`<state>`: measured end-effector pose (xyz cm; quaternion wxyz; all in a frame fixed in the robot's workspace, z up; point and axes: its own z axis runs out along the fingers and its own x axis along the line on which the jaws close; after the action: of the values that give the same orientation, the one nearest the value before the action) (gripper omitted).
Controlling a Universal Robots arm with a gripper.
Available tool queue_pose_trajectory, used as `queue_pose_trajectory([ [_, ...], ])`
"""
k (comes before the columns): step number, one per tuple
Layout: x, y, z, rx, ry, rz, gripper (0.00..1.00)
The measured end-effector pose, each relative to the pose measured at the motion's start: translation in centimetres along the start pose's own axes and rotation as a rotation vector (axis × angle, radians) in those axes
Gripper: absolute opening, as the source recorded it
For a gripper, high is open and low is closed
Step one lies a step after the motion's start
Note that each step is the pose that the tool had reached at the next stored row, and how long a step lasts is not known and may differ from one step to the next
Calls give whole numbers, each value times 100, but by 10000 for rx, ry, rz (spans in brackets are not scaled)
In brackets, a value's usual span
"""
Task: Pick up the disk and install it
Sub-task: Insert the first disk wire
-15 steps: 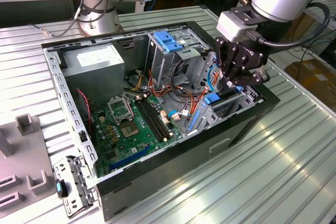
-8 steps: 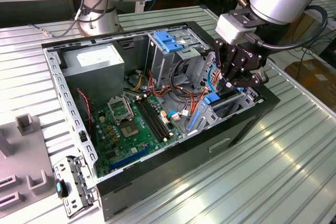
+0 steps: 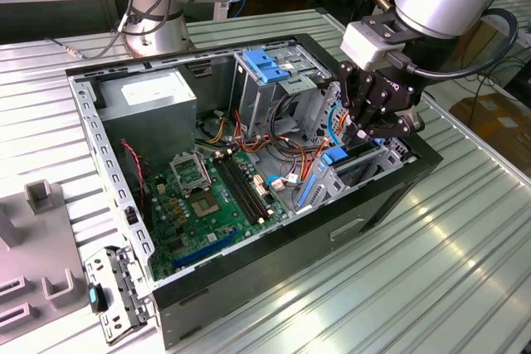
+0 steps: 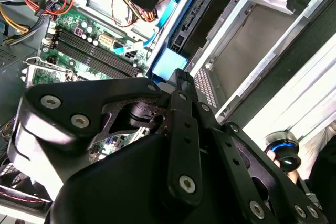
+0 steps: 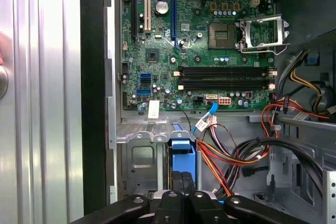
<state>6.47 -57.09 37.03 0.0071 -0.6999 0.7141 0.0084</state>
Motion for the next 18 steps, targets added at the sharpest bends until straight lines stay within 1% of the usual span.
queue_pose_trajectory([
  [1, 0, -9, 0, 0, 1, 0, 11],
  [4, -2, -100, 1, 0, 1, -1, 11],
  [10, -5, -217, 2, 1, 0, -2, 11],
  [13, -5, -219, 0, 0, 1, -6, 11],
  [18, -7, -218, -95, -2, 1, -103, 11],
])
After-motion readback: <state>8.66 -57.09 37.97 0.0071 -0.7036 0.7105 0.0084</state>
